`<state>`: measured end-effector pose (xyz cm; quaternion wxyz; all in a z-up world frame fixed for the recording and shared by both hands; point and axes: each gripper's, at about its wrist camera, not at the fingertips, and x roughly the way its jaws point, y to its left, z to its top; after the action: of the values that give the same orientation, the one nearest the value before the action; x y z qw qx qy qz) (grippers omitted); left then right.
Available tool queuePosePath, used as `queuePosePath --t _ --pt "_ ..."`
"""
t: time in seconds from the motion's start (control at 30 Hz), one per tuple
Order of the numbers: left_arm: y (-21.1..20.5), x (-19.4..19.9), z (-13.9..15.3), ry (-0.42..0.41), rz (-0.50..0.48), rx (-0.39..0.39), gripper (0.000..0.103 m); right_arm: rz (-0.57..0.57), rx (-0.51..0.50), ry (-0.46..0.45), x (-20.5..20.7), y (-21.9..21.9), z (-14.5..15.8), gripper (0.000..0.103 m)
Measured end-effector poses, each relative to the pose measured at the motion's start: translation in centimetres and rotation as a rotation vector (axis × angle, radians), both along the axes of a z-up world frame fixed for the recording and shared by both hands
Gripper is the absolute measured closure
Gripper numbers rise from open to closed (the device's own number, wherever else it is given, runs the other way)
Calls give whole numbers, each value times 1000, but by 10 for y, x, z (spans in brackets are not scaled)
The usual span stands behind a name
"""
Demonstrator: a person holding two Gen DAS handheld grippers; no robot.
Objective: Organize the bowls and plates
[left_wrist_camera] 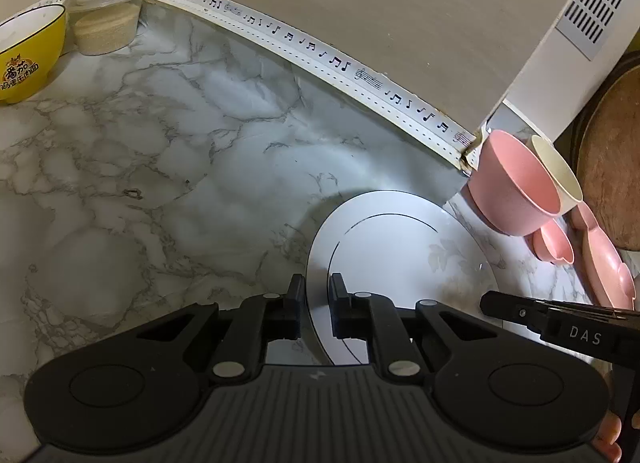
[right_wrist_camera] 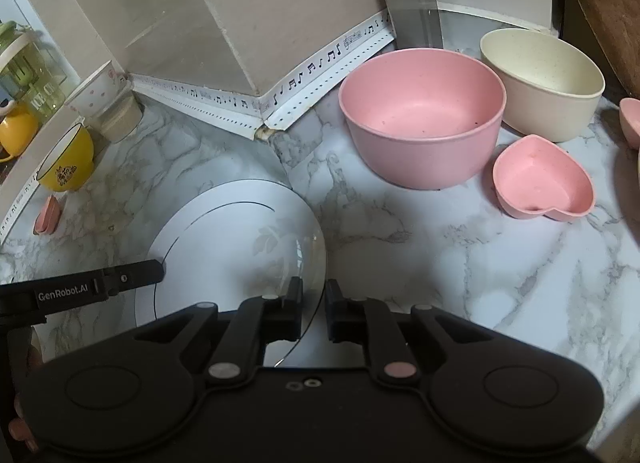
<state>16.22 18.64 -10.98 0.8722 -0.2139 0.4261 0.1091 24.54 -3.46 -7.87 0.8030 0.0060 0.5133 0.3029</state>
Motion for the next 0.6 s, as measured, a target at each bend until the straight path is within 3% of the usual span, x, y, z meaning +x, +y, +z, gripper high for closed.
queuePosePath --t 0.6 --pt "-24 -19 13 -46 -81 2 91 -70 6 -11 -31 -37 19 92"
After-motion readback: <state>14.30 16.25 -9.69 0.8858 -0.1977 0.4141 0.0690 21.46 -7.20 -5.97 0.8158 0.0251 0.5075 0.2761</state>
